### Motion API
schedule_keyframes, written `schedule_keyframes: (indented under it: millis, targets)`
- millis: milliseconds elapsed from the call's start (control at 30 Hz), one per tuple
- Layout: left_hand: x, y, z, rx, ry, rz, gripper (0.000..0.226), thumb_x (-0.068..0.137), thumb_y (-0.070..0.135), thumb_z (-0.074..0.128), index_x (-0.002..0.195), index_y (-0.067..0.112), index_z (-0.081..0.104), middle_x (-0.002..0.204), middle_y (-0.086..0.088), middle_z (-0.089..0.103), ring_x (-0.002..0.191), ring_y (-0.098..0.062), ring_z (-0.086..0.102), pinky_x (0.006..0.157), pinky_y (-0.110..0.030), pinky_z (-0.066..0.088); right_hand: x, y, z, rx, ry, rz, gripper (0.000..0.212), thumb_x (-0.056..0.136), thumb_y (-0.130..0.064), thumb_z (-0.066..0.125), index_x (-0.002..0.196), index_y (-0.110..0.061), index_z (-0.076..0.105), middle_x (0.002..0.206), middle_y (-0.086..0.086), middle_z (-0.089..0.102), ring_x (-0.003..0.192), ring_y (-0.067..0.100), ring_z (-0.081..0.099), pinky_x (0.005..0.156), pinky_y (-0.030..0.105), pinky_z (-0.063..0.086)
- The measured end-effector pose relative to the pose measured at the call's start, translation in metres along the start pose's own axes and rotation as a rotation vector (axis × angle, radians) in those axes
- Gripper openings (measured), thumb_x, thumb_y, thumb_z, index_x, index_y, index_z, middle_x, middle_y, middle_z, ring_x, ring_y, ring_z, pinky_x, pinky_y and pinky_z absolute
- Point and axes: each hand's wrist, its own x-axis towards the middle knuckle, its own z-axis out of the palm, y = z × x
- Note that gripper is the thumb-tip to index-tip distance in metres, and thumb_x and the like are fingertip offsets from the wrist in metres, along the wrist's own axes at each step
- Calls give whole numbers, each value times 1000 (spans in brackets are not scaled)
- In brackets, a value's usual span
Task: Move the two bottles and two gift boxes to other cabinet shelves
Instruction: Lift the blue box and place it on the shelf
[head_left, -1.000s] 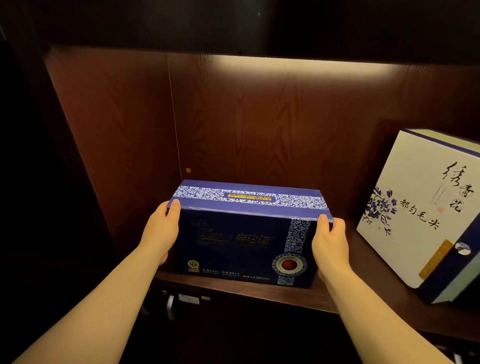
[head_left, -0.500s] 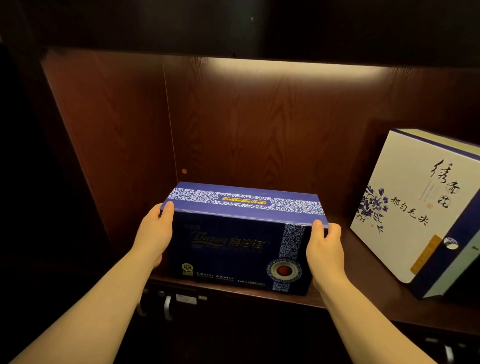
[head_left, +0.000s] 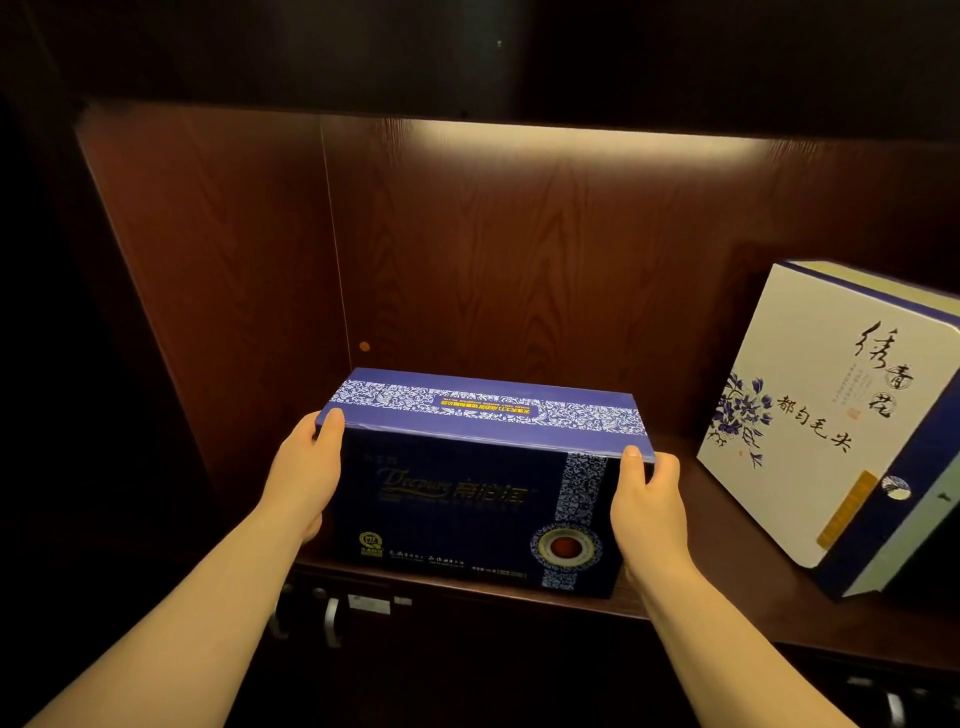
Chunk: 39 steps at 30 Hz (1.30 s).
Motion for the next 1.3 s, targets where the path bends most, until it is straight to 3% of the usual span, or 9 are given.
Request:
schedule_keyframes:
  millis: [333,700,800,933,1067,1233,1300]
  targets:
    - [-2,3,-1,-12,8,-8,29,98,57,42,116,41,57,113,5,68,101,-14,65,68,-33,50,-4,-1,-1,9,11,-5,23,103,-47,38,90,-29,43,88,1,61,77,18,57,58,37,39]
    - [-3,5,-1,-18,3,-21,35,101,54,42,126,35,56,116,3,66,101,-15,63,66,-31,48,-4,-1,-2,12,-3,-2,21,103,-46,39,99,-26,45,89,1,61,77,17,57,56,36,38]
    - [-3,6,-1,-19,-7,-32,32,101,53,42,124,35,56,116,2,67,102,-16,63,69,-33,49,-3,1,-3,20,-1,0,21,103,-46,40,101,-26,46,90,-2,61,78,13,57,56,33,36]
    - [-1,10,-5,-25,-42,-60,25,101,50,42,117,39,59,117,3,69,108,-18,64,83,-41,49,0,3,-4,42,-2,16,24,102,-47,41,101,-24,48,89,-1,61,78,14,57,56,34,38]
    - [-1,11,-9,6,-49,-54,35,99,51,42,126,35,59,119,3,68,111,-19,63,92,-47,50,0,3,-4,59,-7,16,22,102,-46,41,95,-27,47,89,1,62,77,17,58,57,36,39]
    - [-4,12,-9,6,-45,-41,30,101,51,42,123,38,58,118,4,69,108,-17,64,79,-38,50,-3,2,-3,41,0,3,23,102,-47,40,92,-28,46,88,2,62,77,18,59,58,38,41]
    - [-6,16,-8,23,-47,-55,33,102,49,41,126,33,57,120,0,68,109,-19,63,83,-40,50,-3,1,-3,54,-7,0,22,102,-47,41,93,-28,47,87,3,62,76,18,58,57,37,41]
